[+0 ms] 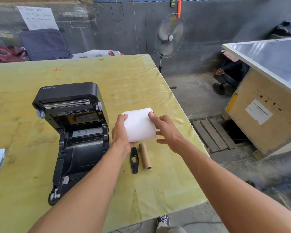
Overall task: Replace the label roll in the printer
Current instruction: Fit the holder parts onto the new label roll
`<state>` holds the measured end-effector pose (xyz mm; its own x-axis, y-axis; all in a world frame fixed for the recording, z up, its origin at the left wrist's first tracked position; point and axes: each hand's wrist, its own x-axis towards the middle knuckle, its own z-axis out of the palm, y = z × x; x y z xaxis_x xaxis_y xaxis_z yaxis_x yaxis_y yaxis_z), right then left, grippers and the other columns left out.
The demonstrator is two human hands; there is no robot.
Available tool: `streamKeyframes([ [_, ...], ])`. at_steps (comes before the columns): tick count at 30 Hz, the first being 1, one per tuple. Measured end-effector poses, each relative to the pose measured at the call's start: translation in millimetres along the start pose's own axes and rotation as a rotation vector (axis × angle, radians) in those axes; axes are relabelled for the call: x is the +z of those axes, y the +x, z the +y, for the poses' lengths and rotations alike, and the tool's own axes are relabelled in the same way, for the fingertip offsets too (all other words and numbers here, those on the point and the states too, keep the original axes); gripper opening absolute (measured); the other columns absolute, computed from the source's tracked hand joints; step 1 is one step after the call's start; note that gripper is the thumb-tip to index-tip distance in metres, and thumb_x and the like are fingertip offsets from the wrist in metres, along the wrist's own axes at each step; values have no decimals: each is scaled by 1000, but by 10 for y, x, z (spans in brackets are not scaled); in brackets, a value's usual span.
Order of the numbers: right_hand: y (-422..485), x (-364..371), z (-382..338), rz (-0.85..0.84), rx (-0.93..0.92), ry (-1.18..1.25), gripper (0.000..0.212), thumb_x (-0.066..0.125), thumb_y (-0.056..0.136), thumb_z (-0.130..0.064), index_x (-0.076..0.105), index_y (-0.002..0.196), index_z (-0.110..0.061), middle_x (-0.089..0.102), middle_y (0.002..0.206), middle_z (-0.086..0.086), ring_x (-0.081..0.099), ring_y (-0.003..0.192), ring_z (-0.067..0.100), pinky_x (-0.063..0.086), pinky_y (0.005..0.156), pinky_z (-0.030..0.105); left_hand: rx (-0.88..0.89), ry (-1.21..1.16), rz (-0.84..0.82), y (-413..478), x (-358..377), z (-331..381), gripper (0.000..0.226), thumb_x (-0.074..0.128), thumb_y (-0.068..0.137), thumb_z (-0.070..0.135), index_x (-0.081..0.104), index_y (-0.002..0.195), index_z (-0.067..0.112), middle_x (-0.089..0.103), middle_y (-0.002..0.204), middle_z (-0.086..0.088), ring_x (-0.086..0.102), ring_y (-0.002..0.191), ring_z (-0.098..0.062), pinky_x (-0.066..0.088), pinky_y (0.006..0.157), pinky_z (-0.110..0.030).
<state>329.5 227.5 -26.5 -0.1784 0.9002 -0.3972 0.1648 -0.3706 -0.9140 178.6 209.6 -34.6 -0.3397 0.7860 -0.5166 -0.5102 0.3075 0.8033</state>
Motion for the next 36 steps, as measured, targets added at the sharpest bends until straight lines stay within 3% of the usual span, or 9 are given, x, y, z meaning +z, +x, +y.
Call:
streamKeyframes([
  [4,95,69,82,52,42,145,71,72,76,-66,38,116,-18,55,126,5,62,112,26,59,87,50,-6,4,34,23,136,-52,44,69,79,45,60,112,18,69,103,-9,68,86,-30,55,70,-39],
  [9,244,51,47,187,21,260,58,77,78,-57,41,101,-19,62,119,8,68,101,26,60,75,43,-20,-11,42,89,263,-55,31,73,80,47,60,93,21,69,97,-7,67,84,-28,56,79,-44],
  [13,346,50,-64,220,81,327,57,75,80,-55,43,107,-16,60,111,4,64,91,22,57,66,37,-5,1,64,101,383,-27,31,74,81,47,58,90,22,68,95,-5,67,85,-27,56,80,-44],
  [18,453,-1,-69,252,115,370,60,74,80,-52,48,115,-11,62,114,6,67,99,28,59,73,43,-14,-15,-19,189,341,26,58,56,84,67,63,115,19,72,100,-6,69,89,-28,51,74,-37],
  [22,512,-68,-87,236,132,404,58,75,78,-53,52,113,-13,63,117,7,67,99,29,59,66,40,-57,-8,66,316,159,12,55,46,91,63,60,112,14,71,102,-7,67,94,-26,50,83,-43],
  [24,528,-88,-98,230,129,399,59,75,77,-53,53,115,-13,63,117,7,67,99,29,59,66,41,-72,97,145,360,88,-49,34,49,97,41,60,115,14,70,107,-9,66,94,-24,50,91,-45],
  [27,538,-105,-102,226,128,394,61,75,77,-53,53,116,-12,64,117,7,68,99,29,59,66,41,-46,460,234,399,38,-213,21,55,91,9,63,110,11,69,97,-9,63,75,-22,53,70,-33],
  [30,530,-137,-95,235,134,408,58,75,78,-52,53,115,-13,64,115,7,68,97,28,60,68,42,23,971,219,337,24,-405,22,61,85,14,56,106,18,63,97,-3,66,81,-23,52,59,-29],
  [36,496,-273,-36,242,118,408,62,73,80,-51,53,122,-10,65,119,8,68,94,27,58,66,41,136,1379,237,258,-76,-597,25,58,89,6,48,112,9,57,105,-11,55,90,-27,47,64,-36],
])
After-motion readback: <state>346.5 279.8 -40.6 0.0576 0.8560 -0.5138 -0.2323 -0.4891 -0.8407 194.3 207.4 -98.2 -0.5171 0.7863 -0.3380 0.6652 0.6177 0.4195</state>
